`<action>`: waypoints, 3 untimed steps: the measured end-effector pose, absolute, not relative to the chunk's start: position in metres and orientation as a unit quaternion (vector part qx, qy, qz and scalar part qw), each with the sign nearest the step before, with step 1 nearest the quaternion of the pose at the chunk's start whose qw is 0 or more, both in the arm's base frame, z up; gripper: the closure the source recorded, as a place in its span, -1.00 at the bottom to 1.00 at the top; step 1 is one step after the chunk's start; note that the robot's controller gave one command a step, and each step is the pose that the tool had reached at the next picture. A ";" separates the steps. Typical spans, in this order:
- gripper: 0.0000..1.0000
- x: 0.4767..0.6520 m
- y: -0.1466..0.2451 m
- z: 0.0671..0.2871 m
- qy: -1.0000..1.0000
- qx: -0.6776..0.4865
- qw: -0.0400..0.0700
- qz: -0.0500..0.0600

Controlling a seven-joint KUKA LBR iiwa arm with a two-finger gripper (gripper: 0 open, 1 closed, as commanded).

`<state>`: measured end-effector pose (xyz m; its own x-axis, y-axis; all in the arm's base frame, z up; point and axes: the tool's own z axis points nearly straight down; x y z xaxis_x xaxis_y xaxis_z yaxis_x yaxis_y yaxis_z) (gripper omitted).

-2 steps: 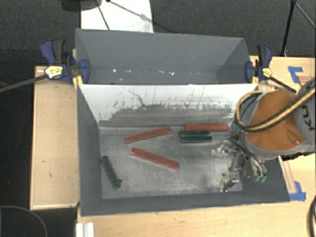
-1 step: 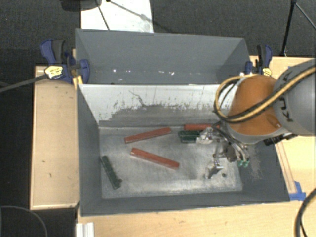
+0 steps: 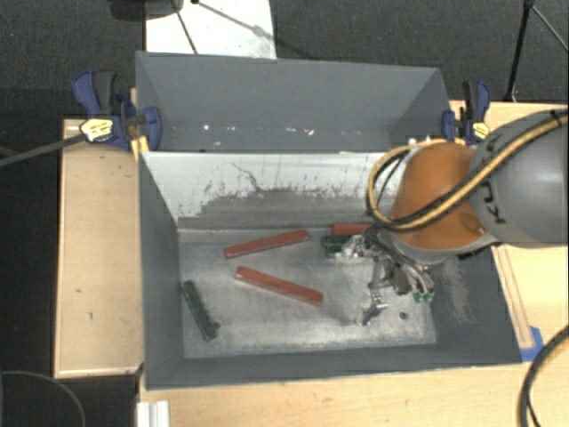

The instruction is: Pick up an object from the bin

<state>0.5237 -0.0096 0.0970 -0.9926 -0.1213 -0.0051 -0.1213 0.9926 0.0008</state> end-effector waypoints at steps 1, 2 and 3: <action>1.00 0.502 0.020 0.074 0.994 0.105 0.009 0.001; -1.00 0.498 0.021 0.072 0.995 0.103 0.003 0.001; -1.00 0.498 0.021 0.072 0.995 0.102 0.003 0.001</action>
Offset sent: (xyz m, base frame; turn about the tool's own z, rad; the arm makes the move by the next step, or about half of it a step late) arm 0.0000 0.0000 0.0000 0.0000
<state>0.4984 0.0207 0.0721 -0.9792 0.2030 -0.0052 0.2030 0.9792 0.0017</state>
